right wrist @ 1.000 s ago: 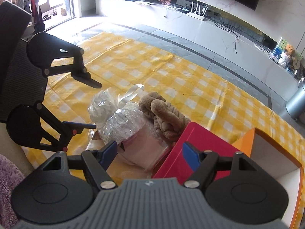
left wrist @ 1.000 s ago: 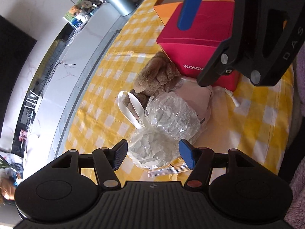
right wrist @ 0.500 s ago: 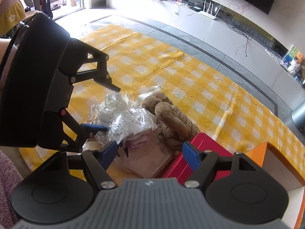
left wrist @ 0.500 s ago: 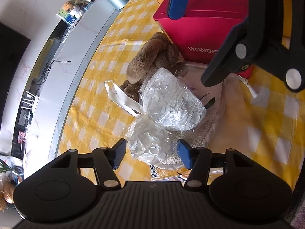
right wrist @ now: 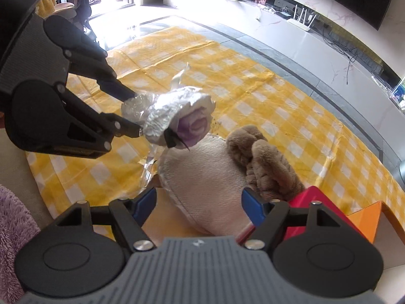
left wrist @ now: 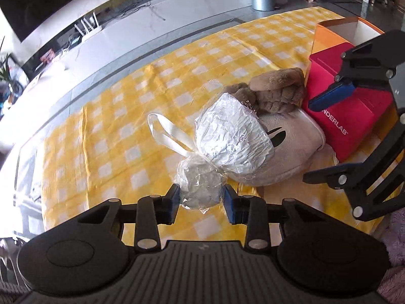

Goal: Organize soft objects
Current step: 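Grasp the white fuzzy pad with the right tool while the left tool holds the flower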

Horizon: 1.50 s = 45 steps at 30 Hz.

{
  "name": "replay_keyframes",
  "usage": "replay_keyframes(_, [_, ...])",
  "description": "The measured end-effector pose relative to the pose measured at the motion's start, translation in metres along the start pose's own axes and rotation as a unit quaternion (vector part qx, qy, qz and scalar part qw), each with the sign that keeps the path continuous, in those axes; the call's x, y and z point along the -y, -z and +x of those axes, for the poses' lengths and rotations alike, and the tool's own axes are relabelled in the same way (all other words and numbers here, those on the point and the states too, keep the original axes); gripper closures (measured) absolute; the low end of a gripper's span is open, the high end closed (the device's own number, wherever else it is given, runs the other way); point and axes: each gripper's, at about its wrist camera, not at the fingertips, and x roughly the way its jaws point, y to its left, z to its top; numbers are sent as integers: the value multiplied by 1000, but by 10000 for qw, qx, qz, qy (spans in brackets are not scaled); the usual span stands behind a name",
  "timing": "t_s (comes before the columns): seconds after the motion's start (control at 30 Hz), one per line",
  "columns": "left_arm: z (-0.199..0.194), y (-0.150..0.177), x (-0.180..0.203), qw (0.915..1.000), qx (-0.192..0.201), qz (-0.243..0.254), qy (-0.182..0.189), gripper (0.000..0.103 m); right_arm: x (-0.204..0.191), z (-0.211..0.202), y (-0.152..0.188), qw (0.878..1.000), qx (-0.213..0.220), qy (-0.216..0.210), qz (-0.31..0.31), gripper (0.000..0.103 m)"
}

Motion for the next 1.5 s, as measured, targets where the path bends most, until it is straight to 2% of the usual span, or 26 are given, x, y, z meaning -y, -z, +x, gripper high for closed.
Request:
replay_keyframes(0.27, [9,28,-11,9993,-286,-214,55,62,-9,46,-5,9992,-375,60,-79,29])
replay_keyframes(0.4, [8,35,-15,9992,-254,-269,138,62,-5,58,-4,9989,-465,47,-82,31])
replay_keyframes(0.47, [9,36,-18,9991,-261,-298,138,62,-3,63,-4,9985,-543,16,-81,43])
replay_keyframes(0.53, [10,35,-19,9990,-284,-312,123,62,-2,67,-4,9977,-647,-193,-48,64])
replay_keyframes(0.57, [9,35,-19,9990,-273,-325,120,62,-2,67,-3,9974,-669,-263,-10,69])
replay_keyframes(0.63, [6,36,-18,9990,-242,-339,142,62,-3,68,-3,9967,-716,-369,49,97])
replay_keyframes(0.7, [4,37,-15,9992,-188,-312,156,62,-5,68,-2,9965,-740,-382,72,103])
replay_keyframes(0.9, [0,36,-9,9992,-180,-312,193,62,-10,53,-3,9974,-619,-354,-43,103])
replay_keyframes(1.07, [-4,30,-12,9988,-176,-453,32,62,-13,32,-9,9988,-395,-172,-240,103])
replay_keyframes(1.1, [-4,30,-13,9987,-162,-482,7,62,-14,33,-10,9986,-409,-108,-310,98])
replay_keyframes(1.17, [-2,28,-12,9983,-130,-565,17,62,-16,37,-7,9982,-464,-27,-384,71])
replay_keyframes(1.2, [0,28,-12,9981,-113,-603,36,62,-16,40,-6,9983,-455,20,-367,46])
replay_keyframes(1.23, [1,27,-11,9980,-103,-626,64,62,-15,43,-3,9984,-411,43,-378,40])
replay_keyframes(1.4, [8,24,-9,9977,-179,-642,118,62,-9,66,1,9978,-566,103,-341,37])
replay_keyframes(1.5, [7,24,-8,9980,-156,-598,126,62,-5,73,-1,9980,-535,165,-308,27])
